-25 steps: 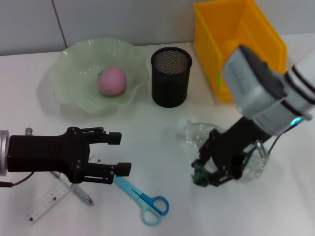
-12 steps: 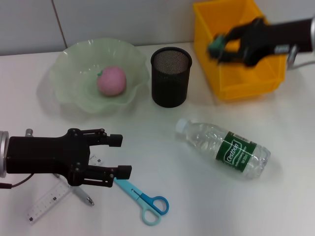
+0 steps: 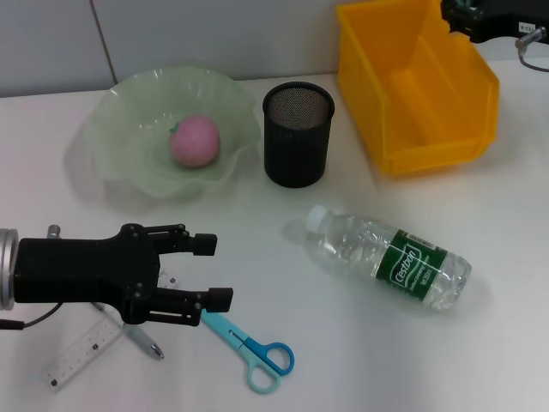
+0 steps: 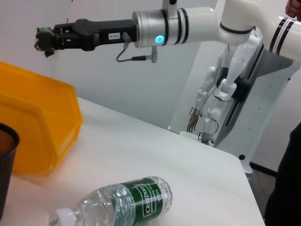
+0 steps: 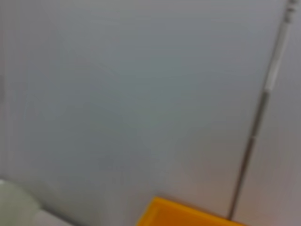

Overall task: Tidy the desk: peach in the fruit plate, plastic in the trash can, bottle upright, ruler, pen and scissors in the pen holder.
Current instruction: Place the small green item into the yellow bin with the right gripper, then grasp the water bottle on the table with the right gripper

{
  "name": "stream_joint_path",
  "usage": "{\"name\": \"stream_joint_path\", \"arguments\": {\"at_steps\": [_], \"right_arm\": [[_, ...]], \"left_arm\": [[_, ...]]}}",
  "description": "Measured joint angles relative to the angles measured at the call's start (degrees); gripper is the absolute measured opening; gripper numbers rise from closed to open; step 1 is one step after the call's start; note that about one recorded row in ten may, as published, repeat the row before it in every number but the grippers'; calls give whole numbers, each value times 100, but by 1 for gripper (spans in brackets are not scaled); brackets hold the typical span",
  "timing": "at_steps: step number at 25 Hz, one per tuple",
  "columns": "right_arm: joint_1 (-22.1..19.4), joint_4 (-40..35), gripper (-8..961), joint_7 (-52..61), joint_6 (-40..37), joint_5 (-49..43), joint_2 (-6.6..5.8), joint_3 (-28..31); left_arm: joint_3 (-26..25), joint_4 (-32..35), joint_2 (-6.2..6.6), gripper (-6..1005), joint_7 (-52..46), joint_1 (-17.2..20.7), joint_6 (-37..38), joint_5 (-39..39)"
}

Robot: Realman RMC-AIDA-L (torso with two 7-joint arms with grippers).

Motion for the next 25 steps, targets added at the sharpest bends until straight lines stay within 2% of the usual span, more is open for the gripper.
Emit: {"name": "stream_joint_path", "arguments": {"at_steps": [5,10,15,21,25], "right_arm": [[152,336,346,148,117,-58,-114,-2],[178,365,410,151,153,-67,-123,1],[185,345,650,153,161,-68,-124,4],[191,346,774,159,131,-27,-124,29],[191,310,774,337,4,-4,-121,61]], "left_arm": [[-14,-5,-11,863,-26,-6,5,0],[-54,-11,-17,862,-47,-24,5,0],[-68,-13,-18,862,-40,-25,4,0],[-75,-10,-18,861,-15,-31,4,0],[-75,35,-3,861,-1,-56,5,0]]}}
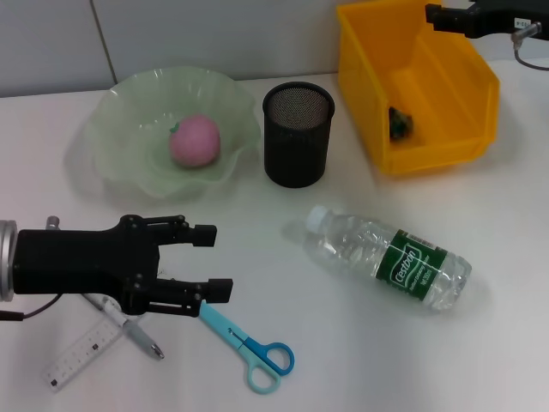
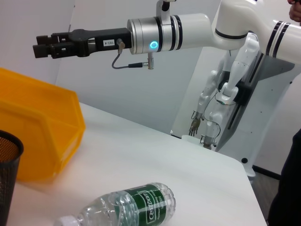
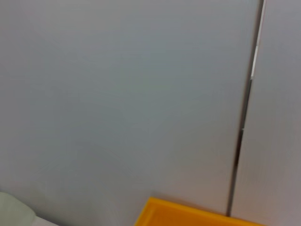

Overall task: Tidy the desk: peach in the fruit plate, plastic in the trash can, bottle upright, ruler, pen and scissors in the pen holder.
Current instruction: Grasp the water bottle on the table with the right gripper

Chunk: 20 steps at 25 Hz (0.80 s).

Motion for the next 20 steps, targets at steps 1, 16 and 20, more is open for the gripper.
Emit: {"name": "stream_joint_path", "arguments": {"at_steps": [1,16,20], "right_arm": [[-1,-20,774,77,-88,8,-7,4],[-205,-956,774,719,-2927,603,-235,306],[-57,-1369,773,1154,-3994,254,-327,319]], "left_arm": [[0,3,12,861,0,-8,2,0],[0,14,113,859,114,-134,81,32],[0,14,115,859,158,-138,79,37]]}}
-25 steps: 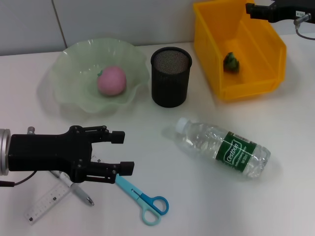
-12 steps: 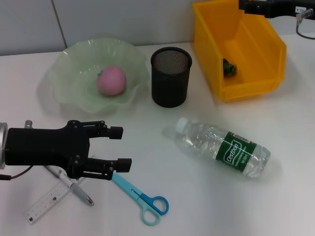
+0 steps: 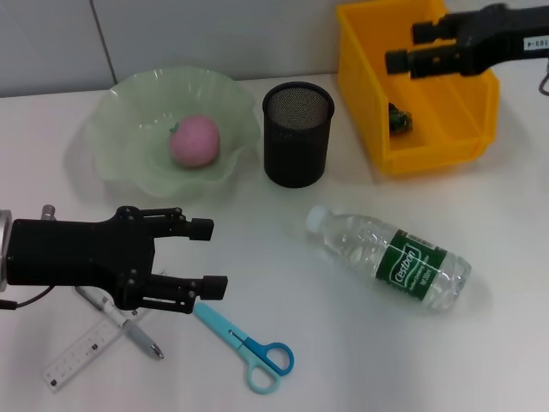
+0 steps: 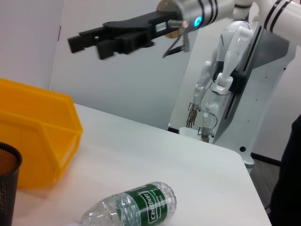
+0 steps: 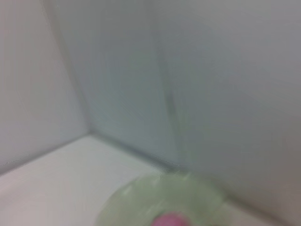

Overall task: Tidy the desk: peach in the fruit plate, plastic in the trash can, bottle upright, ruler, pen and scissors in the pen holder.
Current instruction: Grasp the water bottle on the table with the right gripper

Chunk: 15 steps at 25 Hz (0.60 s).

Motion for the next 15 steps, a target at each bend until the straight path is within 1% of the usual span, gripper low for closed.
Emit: {"name": "stream_joint_path", "arguments": {"at_steps": [4,9,12,15], "right_arm": [[359,-310,773,681,-784,-698,-98,2],[879,-336,773,1414,-1363,-1634,-192,-82],[1178,-247,773,1655,-1630,-2209,-207,-301],[1351,-200,773,1866,-1766,-2572,-164,-699]], "left_arm": [[0,0,2,859,3,-1,0,2],[-6,0,2,859,-17,-1,-16,-16],[-33,-3,2,859,-22,-1,-40,-20],[-112,-4,-5,859,-23,-1,-42,-6]]}}
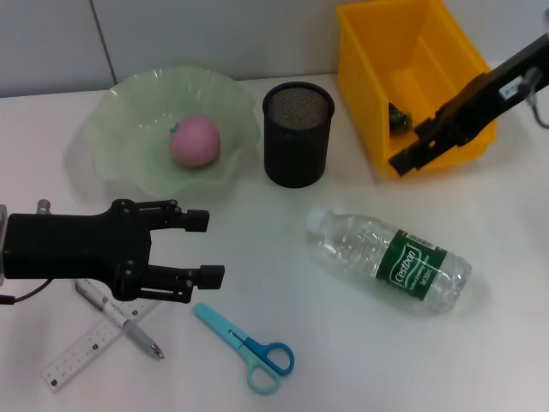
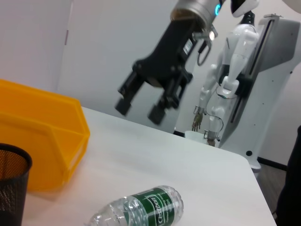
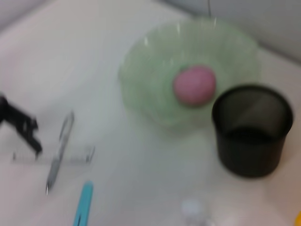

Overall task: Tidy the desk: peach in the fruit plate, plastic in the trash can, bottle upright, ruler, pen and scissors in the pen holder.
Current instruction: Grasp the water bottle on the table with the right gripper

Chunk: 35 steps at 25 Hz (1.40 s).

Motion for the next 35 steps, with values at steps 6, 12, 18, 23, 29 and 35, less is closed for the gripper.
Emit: {"name": "stream_joint_path", "arguments": {"at_steps": [6,12,18,23,29,35], "right_arm": [[158,317,773,210,-1,-258,79,-748],[289,629,774,162,190,-759,288,-1024],[326,855,775,96,524,-1246,503,-1354],[341,1159,776,116,790,-1350,531,-1580],[391,1448,777,130,948,-1414,555,-1762],[426,1714,778,129,1154,-1450,560,-1816]], "left_arm": [[-35,1,-19,858,0,0,12,-11],[-41,-5,-38,858,21,0,2,-16],[-46,-2,-47,858,26,20,3,-21],[-46,2,-45,858,26,53,19,-24],[-46,4,-31,858,0,63,32,-32],[-46,4,-28,858,-10,48,34,-32]]}}
